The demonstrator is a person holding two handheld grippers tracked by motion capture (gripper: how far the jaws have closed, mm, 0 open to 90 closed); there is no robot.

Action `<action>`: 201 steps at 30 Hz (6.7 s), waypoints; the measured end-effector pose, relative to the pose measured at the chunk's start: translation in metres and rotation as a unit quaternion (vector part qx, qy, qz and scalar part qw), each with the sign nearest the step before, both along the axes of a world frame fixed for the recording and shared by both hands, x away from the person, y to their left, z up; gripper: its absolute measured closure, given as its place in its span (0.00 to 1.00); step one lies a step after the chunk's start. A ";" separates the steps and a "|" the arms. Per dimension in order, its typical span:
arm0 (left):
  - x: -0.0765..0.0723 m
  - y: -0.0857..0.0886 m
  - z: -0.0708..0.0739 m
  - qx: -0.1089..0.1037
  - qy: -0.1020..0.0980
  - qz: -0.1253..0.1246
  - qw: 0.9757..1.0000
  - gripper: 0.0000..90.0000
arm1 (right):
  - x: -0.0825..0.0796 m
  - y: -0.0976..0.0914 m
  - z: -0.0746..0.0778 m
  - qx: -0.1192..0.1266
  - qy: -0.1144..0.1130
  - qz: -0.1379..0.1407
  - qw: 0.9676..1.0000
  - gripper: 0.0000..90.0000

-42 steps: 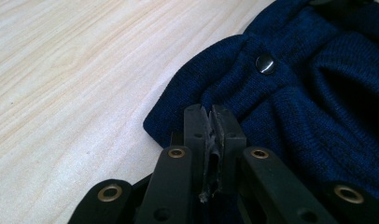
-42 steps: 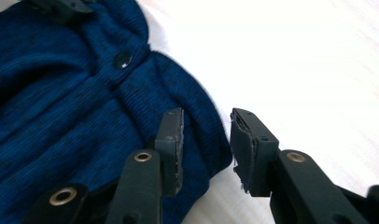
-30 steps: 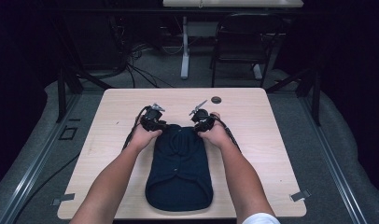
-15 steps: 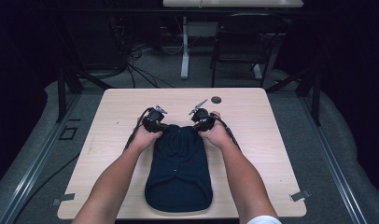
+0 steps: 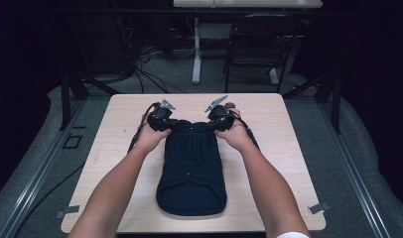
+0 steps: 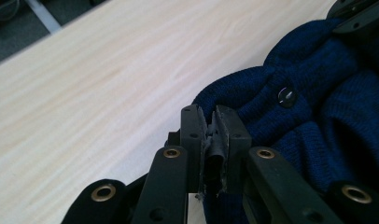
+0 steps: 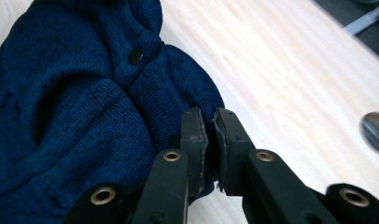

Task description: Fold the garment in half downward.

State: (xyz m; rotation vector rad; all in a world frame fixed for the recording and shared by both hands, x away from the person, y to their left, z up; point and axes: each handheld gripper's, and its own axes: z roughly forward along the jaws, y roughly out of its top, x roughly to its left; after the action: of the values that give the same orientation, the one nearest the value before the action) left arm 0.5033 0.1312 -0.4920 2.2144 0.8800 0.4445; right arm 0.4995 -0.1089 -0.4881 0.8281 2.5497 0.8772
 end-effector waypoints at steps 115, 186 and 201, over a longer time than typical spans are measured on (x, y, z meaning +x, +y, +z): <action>-0.091 0.006 0.013 0.017 -0.148 -0.058 0.987 0.92 | -0.083 0.008 0.026 -0.043 -0.196 0.054 0.978 0.92; -0.202 0.038 -0.067 -0.082 0.018 -0.140 0.987 0.74 | -0.218 -0.012 -0.056 0.015 -0.047 0.119 0.992 0.87; -0.221 0.058 -0.066 -0.088 0.029 -0.125 0.988 0.73 | -0.239 -0.028 -0.059 0.061 -0.030 0.096 0.993 0.86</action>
State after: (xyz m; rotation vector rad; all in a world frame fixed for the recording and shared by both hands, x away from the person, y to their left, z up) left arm 0.2823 0.1894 -0.5581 2.1457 0.6332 0.1782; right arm 0.2608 -0.1372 -0.5467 0.5857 2.5756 1.1082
